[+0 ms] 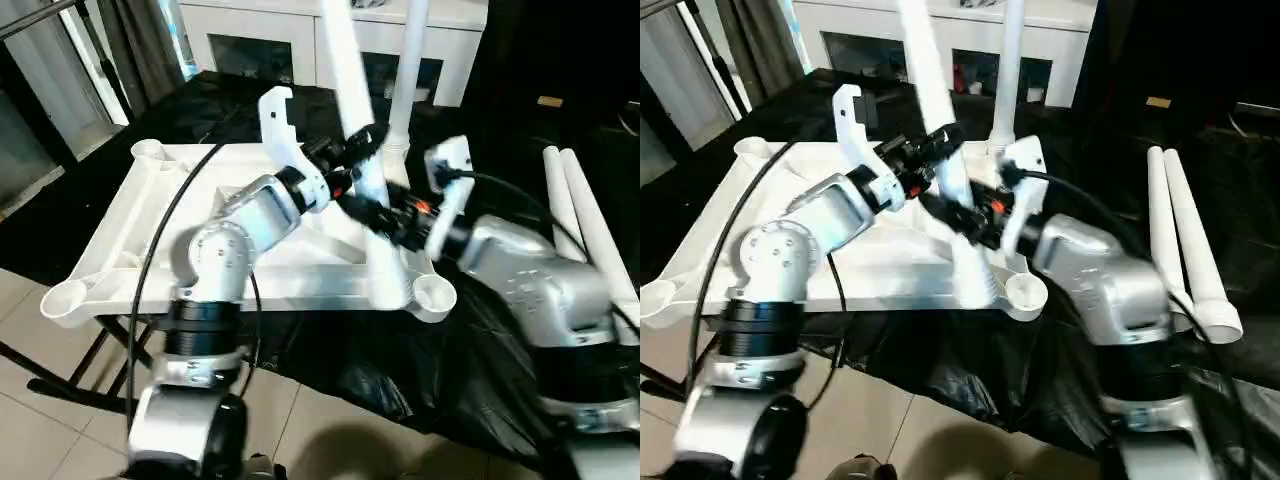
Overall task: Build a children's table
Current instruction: Pick table leg
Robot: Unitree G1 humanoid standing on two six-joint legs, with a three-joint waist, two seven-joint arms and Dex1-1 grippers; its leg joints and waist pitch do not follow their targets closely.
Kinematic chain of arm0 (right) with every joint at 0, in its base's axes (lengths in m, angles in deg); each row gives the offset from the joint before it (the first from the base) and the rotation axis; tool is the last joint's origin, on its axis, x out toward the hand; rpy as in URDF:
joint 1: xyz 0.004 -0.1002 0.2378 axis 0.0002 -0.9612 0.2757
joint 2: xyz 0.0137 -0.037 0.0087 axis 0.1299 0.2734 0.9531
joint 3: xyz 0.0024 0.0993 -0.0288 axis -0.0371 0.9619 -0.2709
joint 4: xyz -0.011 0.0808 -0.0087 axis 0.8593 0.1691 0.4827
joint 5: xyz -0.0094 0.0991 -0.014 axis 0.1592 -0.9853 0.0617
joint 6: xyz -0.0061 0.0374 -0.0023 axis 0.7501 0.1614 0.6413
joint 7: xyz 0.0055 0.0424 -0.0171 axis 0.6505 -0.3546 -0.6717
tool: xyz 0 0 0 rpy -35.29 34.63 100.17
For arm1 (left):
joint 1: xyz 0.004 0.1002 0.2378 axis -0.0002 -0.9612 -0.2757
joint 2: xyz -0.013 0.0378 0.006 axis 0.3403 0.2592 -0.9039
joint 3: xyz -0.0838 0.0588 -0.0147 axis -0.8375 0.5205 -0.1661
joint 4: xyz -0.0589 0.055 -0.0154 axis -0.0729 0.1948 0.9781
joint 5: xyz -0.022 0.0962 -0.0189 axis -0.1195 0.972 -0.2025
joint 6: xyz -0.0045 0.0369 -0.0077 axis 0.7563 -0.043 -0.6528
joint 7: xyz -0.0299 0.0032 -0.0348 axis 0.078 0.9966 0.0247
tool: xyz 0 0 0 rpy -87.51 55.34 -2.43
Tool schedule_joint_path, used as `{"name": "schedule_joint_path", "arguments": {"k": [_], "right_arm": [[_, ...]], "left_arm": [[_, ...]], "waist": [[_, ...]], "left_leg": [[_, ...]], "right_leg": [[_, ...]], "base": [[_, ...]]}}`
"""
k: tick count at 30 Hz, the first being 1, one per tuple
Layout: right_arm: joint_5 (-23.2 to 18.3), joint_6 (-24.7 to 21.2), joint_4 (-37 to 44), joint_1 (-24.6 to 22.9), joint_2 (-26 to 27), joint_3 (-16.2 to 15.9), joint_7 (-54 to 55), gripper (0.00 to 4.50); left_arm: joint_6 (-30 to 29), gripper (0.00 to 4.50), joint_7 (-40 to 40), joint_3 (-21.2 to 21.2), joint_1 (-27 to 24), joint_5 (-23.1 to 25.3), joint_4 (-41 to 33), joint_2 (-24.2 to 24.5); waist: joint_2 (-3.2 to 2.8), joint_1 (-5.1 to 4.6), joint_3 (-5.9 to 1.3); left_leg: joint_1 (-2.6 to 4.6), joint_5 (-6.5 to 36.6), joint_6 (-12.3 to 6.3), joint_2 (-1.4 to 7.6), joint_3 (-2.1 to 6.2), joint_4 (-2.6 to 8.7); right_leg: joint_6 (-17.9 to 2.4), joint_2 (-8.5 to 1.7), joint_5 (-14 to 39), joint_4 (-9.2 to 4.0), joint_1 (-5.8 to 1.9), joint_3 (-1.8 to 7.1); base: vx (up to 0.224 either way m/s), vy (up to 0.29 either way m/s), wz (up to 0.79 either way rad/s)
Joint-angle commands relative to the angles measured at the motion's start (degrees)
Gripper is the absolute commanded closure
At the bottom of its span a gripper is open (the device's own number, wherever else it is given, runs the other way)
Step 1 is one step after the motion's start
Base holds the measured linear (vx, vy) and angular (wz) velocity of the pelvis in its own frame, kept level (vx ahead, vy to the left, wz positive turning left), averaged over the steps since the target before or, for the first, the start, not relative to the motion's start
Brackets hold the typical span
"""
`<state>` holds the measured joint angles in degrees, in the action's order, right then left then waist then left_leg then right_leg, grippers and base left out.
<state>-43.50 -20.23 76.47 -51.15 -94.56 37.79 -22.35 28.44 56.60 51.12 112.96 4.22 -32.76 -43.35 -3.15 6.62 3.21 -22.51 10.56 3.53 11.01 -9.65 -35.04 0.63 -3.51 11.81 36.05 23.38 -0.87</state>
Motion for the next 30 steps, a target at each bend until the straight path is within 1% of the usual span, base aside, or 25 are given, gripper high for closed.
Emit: {"name": "schedule_joint_path", "arguments": {"k": [1, 2, 3, 4, 6, 7, 8, 9, 10, 11, 13, 14, 15, 17, 19, 20, 21, 23, 24, 25, 26, 27, 28, 29, 30], "right_arm": [[-2.96, -3.17, -0.45, 0.88, -1.81, -0.24, -5.29, 1.17], [-3.62, -3.96, -0.61, 0.91, -2.68, -0.45, -6.80, 1.17], [-4.07, -4.49, -0.76, 0.95, -3.52, -0.75, -8.16, 1.17], [-4.18, -4.60, -0.81, 0.96, -3.75, -0.84, -8.51, 1.17], [-5.87, -5.33, -1.12, 1.04, -4.86, -0.96, -11.58, 1.17], [-6.40, -5.59, -1.13, 1.05, -5.18, -0.98, -12.59, 1.17], [-7.60, -6.20, -0.80, 0.89, -5.75, -1.14, -14.71, 1.17], [-7.93, -6.57, -0.62, 0.80, -6.00, -1.36, -15.39, 1.17], [-7.93, -6.57, -0.62, 0.80, -6.00, -1.36, -15.39, 1.17], [-8.03, -6.75, -0.64, 0.83, -6.16, -1.46, -15.74, 1.45], [-8.15, -7.08, -0.61, 0.78, -6.47, -1.80, -16.39, 1.52], [-7.89, -7.35, -0.79, 0.54, -6.84, -2.48, -17.36, 1.64], [-7.84, -7.36, -0.82, 0.51, -6.87, -2.55, -17.47, 1.64], [-7.77, -7.37, -0.89, 0.48, -6.90, -2.62, -17.61, 1.88], [-7.65, -7.26, -0.91, 0.33, -7.10, -2.86, -17.94, 1.98], [-7.73, -7.16, -0.85, 0.27, -7.01, -2.83, -17.72, 1.98], [-7.73, -6.96, -0.67, 0.19, -6.74, -2.69, -17.19, 2.19], [-7.69, -6.82, -0.56, 0.17, -6.53, -2.57, -16.77, 2.30], [-7.65, -6.81, -0.44, 0.16, -6.27, -2.38, -16.21, 2.36], [-7.54, -6.59, -0.20, 0.09, -5.95, -2.20, -15.56, 2.56], [-7.40, -6.35, 0.15, -0.04, -5.56, -2.00, -14.67, 2.56], [-7.09, -5.77, 0.62, -0.21, -4.93, -1.69, -13.38, 2.57], [-7.09, -5.77, 0.62, -0.21, -4.93, -1.69, -13.38, 2.59], [-6.70, -5.25, 0.98, -0.34, -4.21, -1.30, -11.92, 2.59], [-6.37, -4.91, 1.21, -0.32, -3.36, -0.88, -10.28, 2.62]], "left_arm": [[-1.21, 2.71, -4.31, 0.34, 0.79, -2.13, -2.30, 1.20], [-1.86, 2.71, -6.04, 0.26, 0.84, -3.12, -2.68, 1.69], [-2.51, 2.71, -8.03, 0.41, 0.84, -4.06, -3.22, 2.39], [-2.71, 2.71, -8.59, 0.44, 0.84, -4.35, -3.37, 2.58], [-3.18, 2.71, -13.96, 1.11, 0.29, -6.75, -5.65, 3.83], [-3.16, 2.71, -15.60, 1.40, 0.10, -7.35, -6.35, 4.21], [-4.19, 2.71, -18.35, 1.88, -0.34, -9.17, -8.01, 4.86], [-4.15, 2.71, -19.53, 2.16, -0.58, -9.67, -8.78, 5.04], [-4.15, 2.71, -19.53, 2.16, -0.58, -9.67, -8.78, 5.04], [-4.01, 2.71, -20.07, 2.30, -0.65, -9.80, -8.96, 5.16], [-4.21, 2.71, -20.60, 2.42, -0.71, -10.15, -9.09, 5.36], [-4.00, 2.71, -21.43, 2.40, -0.78, -10.20, -9.06, 5.46], [-4.03, 2.71, -21.52, 2.39, -0.79, -10.22, -9.06, 5.48], [-4.03, 2.71, -21.70, 2.39, -0.80, -10.23, -9.05, 5.53], [-4.07, 2.71, -22.39, 2.31, -0.95, -10.84, -9.10, 5.63], [-3.98, 2.71, -22.54, 2.04, -0.99, -11.20, -9.06, 5.52], [-3.67, 2.71, -22.55, 1.74, -1.03, -11.37, -9.00, 5.32], [-3.29, 2.71, -22.64, 1.55, -1.05, -11.43, -8.95, 5.15], [-3.26, 2.71, -22.69, 1.46, -1.07, -11.47, -8.89, 5.11], [-2.86, 2.36, -22.45, 1.40, -1.14, -11.17, -8.84, 4.93], [-2.87, 2.15, -21.50, 1.21, -1.19, -10.89, -8.58, 4.62], [-3.01, 2.01, -19.79, 0.98, -1.02, -10.38, -7.79, 4.05], [-3.01, 2.01, -19.79, 0.98, -1.02, -10.38, -7.79, 4.05], [-2.76, 2.01, -18.06, 1.05, -0.91, -9.26, -7.16, 3.66], [-1.88, 1.78, -16.23, 1.38, -0.88, -7.49, -6.67, 3.35]], "waist": [[1.58, 0.31, -4.61], [1.49, 0.37, -4.63], [1.58, 0.37, -4.67], [1.58, 0.37, -4.67], [1.80, 0.46, -4.59], [1.69, 0.52, -4.61], [1.76, 0.45, -4.58], [1.79, 0.45, -4.53], [1.75, 0.43, -4.47], [1.75, 0.43, -4.47], [1.72, 0.38, -4.47], [1.81, 0.38, -4.43], [1.81, 0.38, -4.43], [1.76, 0.36, -4.41], [1.80, 0.39, -4.40], [2.07, 0.34, -4.43], [1.92, 0.43, -4.46], [2.00, 0.43, -4.47], [2.21, 0.37, -4.47], [2.10, 0.44, -4.51], [2.05, 0.44, -4.52], [2.33, 0.33, -4.52], [2.22, 0.39, -4.51], [2.20, 0.34, -4.46], [1.92, 0.39, -4.47]], "left_leg": [[0.68, 1.16, -2.85, 0.63, 0.07, 2.96], [0.67, 1.02, -2.86, 0.73, 0.10, 2.94], [0.67, 0.61, -3.02, 0.79, 0.06, 2.87], [0.67, 0.61, -3.02, 0.79, 0.06, 2.87], [0.72, 1.34, -3.19, 0.78, -0.02, 2.93], [0.77, 1.51, -3.26, 0.91, 0.02, 2.92], [0.74, 1.48, -3.38, 0.96, 0.00, 2.92], [0.74, 1.52, -3.49, 0.92, 0.00, 2.95], [0.73, 1.64, -3.55, 0.94, -0.02, 2.93], [0.73, 1.64, -3.55, 0.94, -0.02, 2.93], [0.85, 2.27, -2.86, 0.97, -0.01, 3.01], [0.84, 2.68, -2.58, 0.97, 0.00, 3.08], [0.84, 2.68, -2.58, 0.97, 0.00, 3.08], [0.89, 3.27, -1.93, 0.99, 0.01, 3.15], [0.87, 3.39, -1.70, 0.97, 0.02, 3.18], [0.83, 3.30, -1.73, 0.96, 0.00, 3.20], [0.85, 3.03, -1.70, 0.98, 0.03, 3.18], [0.82, 2.90, -1.74, 0.95, 0.02, 3.16], [0.82, 2.88, -1.85, 0.95, -0.03, 3.16], [0.85, 2.48, -1.84, 0.97, 0.02, 3.16], [0.85, 2.38, -1.88, 0.99, 0.02, 3.15], [0.81, 2.31, -1.97, 0.93, -0.05, 3.13], [0.83, 2.20, -1.87, 0.99, -0.01, 3.15], [0.84, 2.50, -1.72, 0.93, -0.06, 3.14], [0.86, 2.89, -1.25, 0.98, 0.05, 3.19]], "right_leg": [[-13.45, -2.87, -4.26, -3.01, -3.91, 1.34], [-13.61, -2.97, -4.27, -3.00, -3.84, 1.36], [-14.24, -3.01, -4.49, -2.84, -3.79, 1.33], [-14.24, -3.01, -4.49, -2.84, -3.79, 1.33], [-14.60, -3.13, -2.71, -3.00, -3.78, 1.30], [-14.74, -3.17, -2.22, -2.94, -3.72, 1.31], [-14.70, -3.12, -2.26, -2.95, -3.66, 1.32], [-14.76, -3.10, -1.97, -2.93, -3.69, 1.29], [-14.73, -3.08, -1.51, -3.02, -3.59, 1.28], [-14.73, -3.08, -1.51, -3.02, -3.59, 1.28], [-14.30, -3.05, 0.07, -3.18, -3.54, 1.29], [-14.08, -3.07, 0.83, -3.29, -3.55, 1.26], [-14.08, -3.07, 0.83, -3.29, -3.55, 1.26], [-13.63, -3.10, 2.10, -3.39, -3.49, 1.29], [-13.43, -3.09, 2.44, -3.43, -3.46, 1.31], [-13.37, -3.08, 2.29, -3.42, -3.52, 1.30], [-13.34, -3.14, 2.10, -3.35, -3.48, 1.30], [-13.34, -3.10, 1.85, -3.33, -3.46, 1.30], [-13.31, -3.06, 1.72, -3.38, -3.45, 1.31], [-13.39, -3.09, 1.33, -3.24, -3.42, 1.30], [-13.41, -3.09, 1.16, -3.24, -3.38, 1.30], [-13.44, -3.05, 0.78, -3.24, -3.45, 1.30], [-13.47, -3.11, 0.60, -3.18, -3.41, 1.32], [-13.52, -3.09, 1.16, -3.32, -3.32, 1.29], [-13.34, -3.16, 1.68, -3.30, -3.35, 1.30]], "base": [[0.000, 0.000, 0.00], [0.000, 0.000, 0.00], [0.000, 0.000, 0.00], [0.000, 0.000, 0.00], [0.000, 0.000, 0.00], [0.000, 0.000, 0.00], [0.000, 0.000, 0.00], [0.000, 0.000, 0.00], [0.000, 0.000, 0.00], [0.000, 0.000, 0.00], [0.000, 0.000, 0.00], [0.000, 0.000, 0.00], [0.000, 0.000, 0.00], [0.000, 0.000, 0.00], [0.000, 0.000, 0.00], [0.000, 0.000, 0.00], [0.000, 0.000, 0.00], [0.000, 0.000, 0.00], [0.000, 0.000, 0.00], [0.000, 0.000, 0.00], [0.000, 0.000, 0.00], [0.000, 0.000, 0.00], [0.000, 0.000, 0.00], [0.000, 0.000, 0.00], [0.000, 0.000, 0.00]]}}
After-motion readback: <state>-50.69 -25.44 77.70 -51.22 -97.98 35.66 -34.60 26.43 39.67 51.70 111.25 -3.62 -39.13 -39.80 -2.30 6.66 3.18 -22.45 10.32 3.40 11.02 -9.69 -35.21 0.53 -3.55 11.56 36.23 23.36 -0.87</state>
